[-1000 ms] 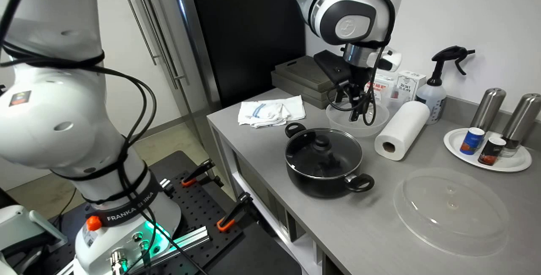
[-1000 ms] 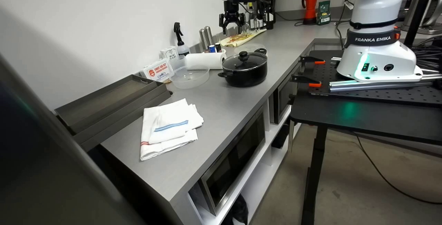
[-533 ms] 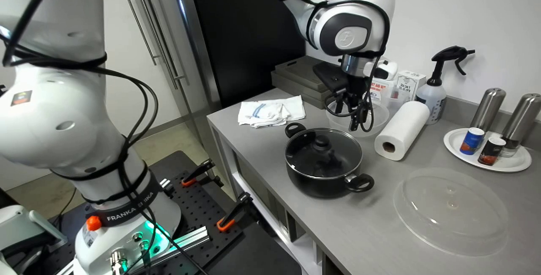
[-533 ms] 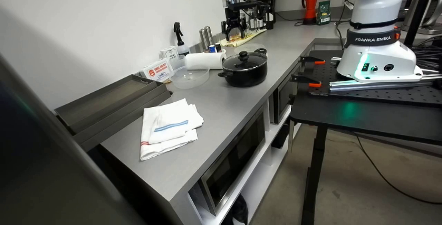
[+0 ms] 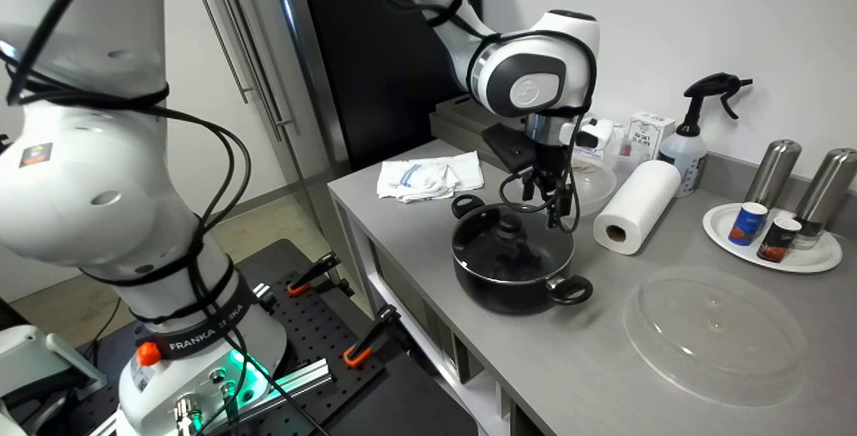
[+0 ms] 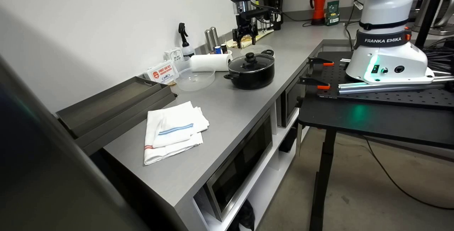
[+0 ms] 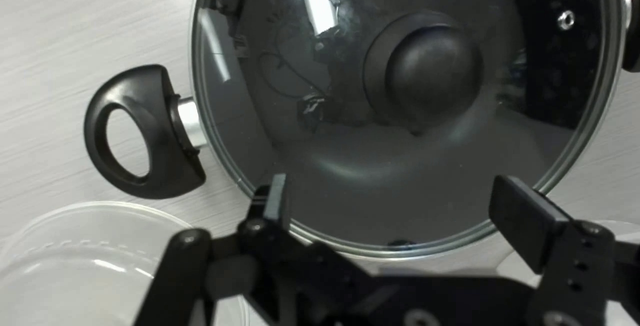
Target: Pick up the lid from the pot and put it on the counter
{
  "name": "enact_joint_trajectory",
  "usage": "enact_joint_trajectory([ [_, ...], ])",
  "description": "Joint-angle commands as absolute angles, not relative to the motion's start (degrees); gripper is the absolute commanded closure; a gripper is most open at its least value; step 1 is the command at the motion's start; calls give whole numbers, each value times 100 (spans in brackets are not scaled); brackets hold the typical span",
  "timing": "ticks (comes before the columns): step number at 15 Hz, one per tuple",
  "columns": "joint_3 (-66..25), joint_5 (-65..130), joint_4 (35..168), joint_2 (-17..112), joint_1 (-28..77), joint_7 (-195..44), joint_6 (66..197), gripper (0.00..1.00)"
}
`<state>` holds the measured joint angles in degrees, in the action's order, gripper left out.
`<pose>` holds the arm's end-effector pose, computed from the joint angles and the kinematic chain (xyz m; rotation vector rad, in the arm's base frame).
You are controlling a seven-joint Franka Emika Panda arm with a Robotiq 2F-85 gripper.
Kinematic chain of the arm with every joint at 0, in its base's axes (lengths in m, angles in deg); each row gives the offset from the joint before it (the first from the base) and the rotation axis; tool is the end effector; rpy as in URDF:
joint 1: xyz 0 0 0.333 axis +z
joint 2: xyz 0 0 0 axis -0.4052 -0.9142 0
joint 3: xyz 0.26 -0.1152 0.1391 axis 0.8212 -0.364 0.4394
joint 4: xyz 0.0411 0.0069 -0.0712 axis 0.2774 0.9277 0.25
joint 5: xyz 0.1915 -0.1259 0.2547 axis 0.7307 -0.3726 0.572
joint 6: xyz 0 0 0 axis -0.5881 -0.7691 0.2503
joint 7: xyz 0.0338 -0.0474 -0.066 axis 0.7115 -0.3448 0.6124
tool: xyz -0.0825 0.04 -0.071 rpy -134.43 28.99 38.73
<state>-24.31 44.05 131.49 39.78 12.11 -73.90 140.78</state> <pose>0.5083 -0.1836 0.2390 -3.0056 0.7929 0.0531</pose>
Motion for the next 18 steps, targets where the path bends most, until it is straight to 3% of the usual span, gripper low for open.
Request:
enact_joint_trajectory([
  [1,-2485,4218,13728,4218,1343,-7387,14687,0],
  [18,-2715,3568,14337,4378,1796,-7606,15397,0],
])
